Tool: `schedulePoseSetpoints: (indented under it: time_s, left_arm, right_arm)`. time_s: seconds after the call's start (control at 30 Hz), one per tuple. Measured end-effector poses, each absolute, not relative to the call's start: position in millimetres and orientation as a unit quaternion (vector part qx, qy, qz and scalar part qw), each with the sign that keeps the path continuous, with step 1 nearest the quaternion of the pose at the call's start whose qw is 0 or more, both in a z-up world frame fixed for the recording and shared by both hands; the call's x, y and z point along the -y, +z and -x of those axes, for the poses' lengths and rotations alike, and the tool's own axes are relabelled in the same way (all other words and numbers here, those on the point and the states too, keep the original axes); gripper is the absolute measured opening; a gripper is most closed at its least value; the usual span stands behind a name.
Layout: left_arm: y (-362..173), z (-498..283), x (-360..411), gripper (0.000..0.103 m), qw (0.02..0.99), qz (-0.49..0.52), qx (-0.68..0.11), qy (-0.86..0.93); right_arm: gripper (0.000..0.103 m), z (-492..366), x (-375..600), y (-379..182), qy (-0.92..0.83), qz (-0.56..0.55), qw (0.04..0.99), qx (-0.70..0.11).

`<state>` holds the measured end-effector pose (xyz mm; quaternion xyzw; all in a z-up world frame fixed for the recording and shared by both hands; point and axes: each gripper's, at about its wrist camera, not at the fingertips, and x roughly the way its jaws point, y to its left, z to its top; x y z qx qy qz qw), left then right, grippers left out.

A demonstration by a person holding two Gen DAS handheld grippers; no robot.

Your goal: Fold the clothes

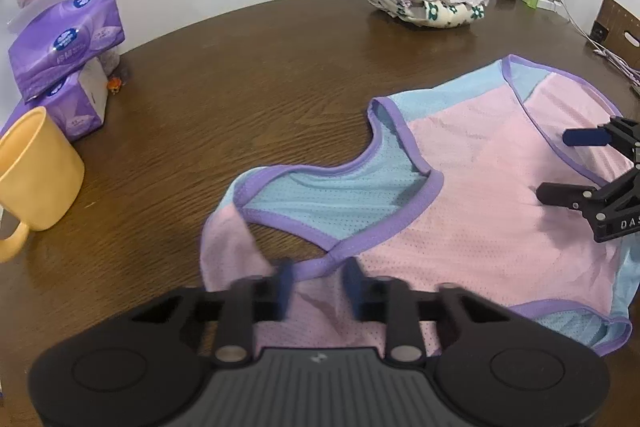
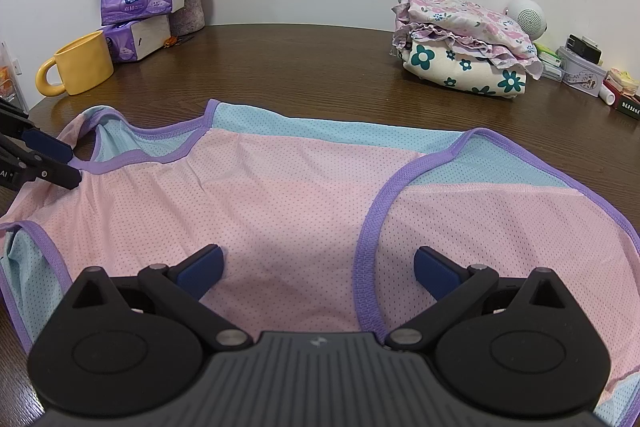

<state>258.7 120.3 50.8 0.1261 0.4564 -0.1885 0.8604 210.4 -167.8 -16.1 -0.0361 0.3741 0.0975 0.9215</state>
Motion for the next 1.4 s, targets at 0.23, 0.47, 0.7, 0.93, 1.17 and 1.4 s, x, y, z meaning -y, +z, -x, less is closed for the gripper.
schedulePoseSetpoints:
  time_s: [0.23, 0.47, 0.7, 0.93, 1.17, 1.4]
  left_arm:
    - [51.2, -247.9, -109.4, 0.002, 0.869, -0.171, -0.429, -0.179]
    - [77.6, -239.6, -91.0, 0.002, 0.890, -0.188, -0.369, -0.189]
    - [63.9, -252.2, -76.0, 0.016, 0.867, -0.167, -0.421, -0.209]
    - [83.1, -267.7, -121.0, 0.032, 0.900, -0.065, -0.398, -0.165]
    - [70.9, -306.3, -109.9, 0.031, 0.895, -0.123, -0.405, -0.139]
    - [51.9, -320.7, -104.7, 0.001, 0.894, -0.159, -0.409, -0.091]
  right_arm:
    - [0.102, -209.5, 167.5, -16.2, 0.097, 0.036, 0.922, -0.374]
    - [0.102, -209.4, 167.6, -16.2, 0.097, 0.036, 0.922, -0.374]
    - [0.102, -209.6, 167.7, -16.1, 0.098, 0.036, 0.922, -0.374]
    - [0.102, -209.6, 167.7, -16.2, 0.098, 0.037, 0.922, -0.373]
    - [0.102, -209.4, 167.8, -16.6, 0.099, 0.037, 0.922, -0.373]
    - [0.102, -209.0, 167.0, -16.8, 0.099, 0.037, 0.922, -0.372]
